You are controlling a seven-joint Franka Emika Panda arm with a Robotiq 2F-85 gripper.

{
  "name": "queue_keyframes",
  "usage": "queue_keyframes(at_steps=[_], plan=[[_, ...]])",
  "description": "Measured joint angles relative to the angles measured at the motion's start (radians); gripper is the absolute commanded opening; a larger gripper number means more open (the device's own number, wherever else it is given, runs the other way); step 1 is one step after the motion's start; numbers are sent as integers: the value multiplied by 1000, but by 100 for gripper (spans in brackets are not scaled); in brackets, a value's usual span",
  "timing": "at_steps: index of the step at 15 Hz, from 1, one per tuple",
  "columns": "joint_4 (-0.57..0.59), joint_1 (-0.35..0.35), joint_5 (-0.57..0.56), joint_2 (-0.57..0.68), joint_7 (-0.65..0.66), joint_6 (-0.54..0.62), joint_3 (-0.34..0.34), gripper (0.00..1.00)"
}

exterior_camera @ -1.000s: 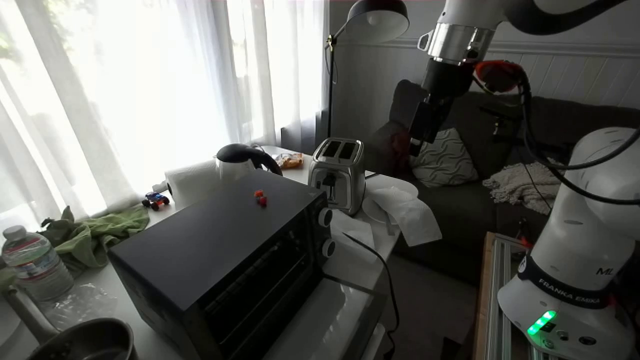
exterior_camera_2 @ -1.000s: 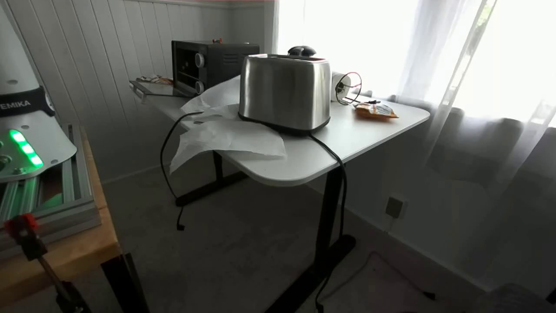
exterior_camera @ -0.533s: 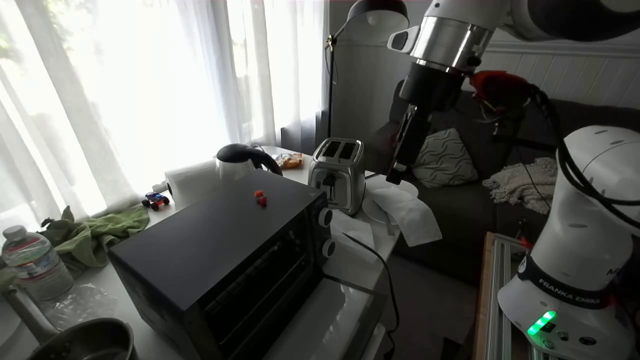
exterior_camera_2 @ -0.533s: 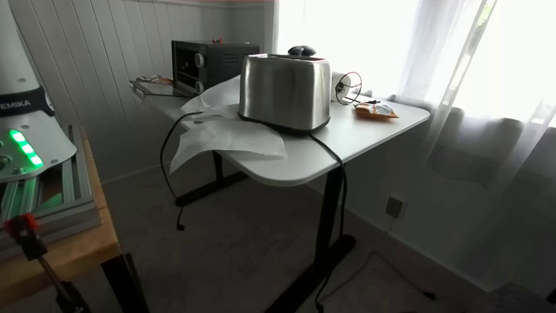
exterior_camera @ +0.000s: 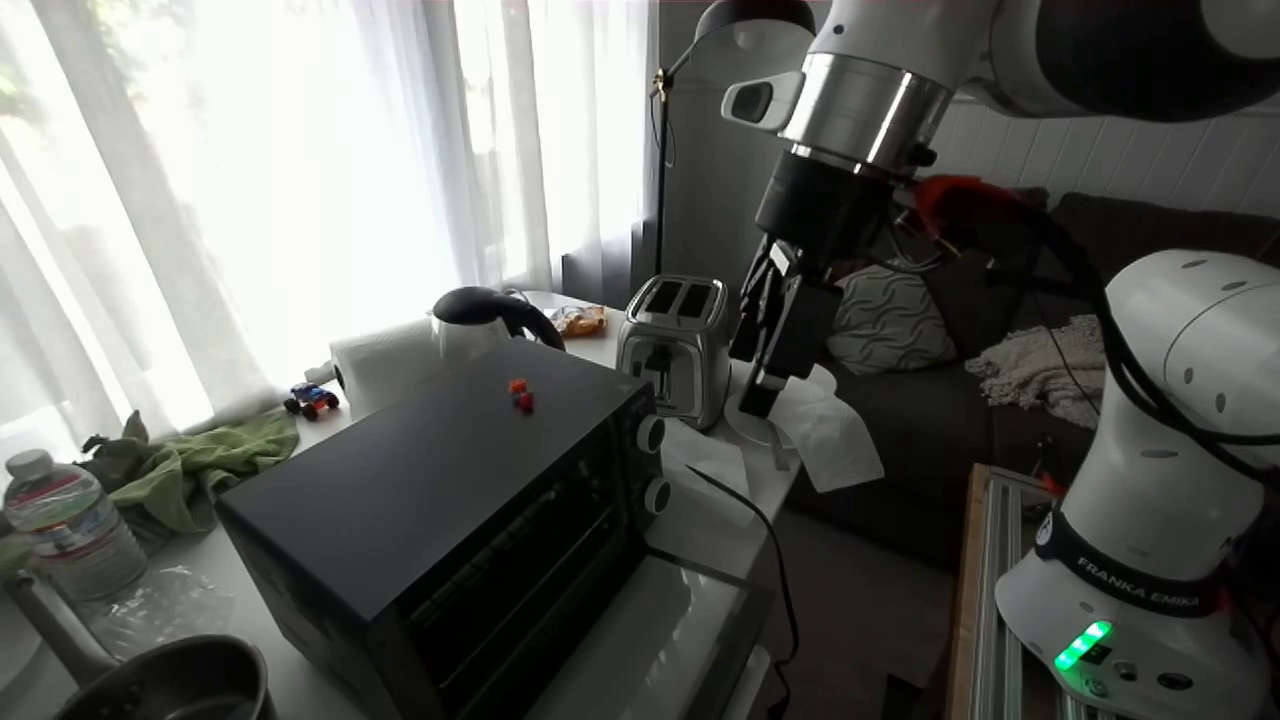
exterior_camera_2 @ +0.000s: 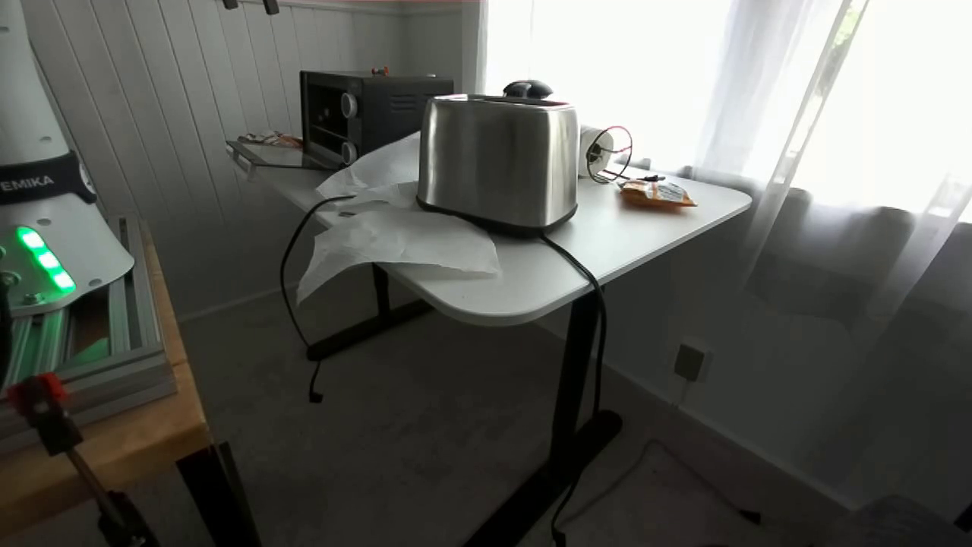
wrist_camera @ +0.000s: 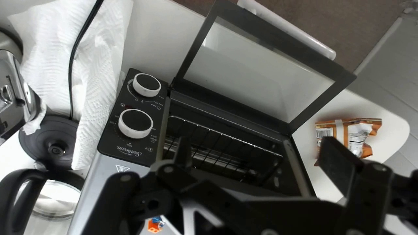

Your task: Put the white and orange packet in the toaster oven.

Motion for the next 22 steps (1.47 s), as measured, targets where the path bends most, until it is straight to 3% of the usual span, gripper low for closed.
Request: queue_keyframes(at_steps=[4, 6, 16, 22], plan=[[3, 0, -1, 5, -15, -1, 1, 100], [26, 13, -2, 47, -89, -6, 1, 100], [352, 83, -2, 555, -442, -2, 57, 100], [494, 86, 0, 744, -581, -15, 124, 100]])
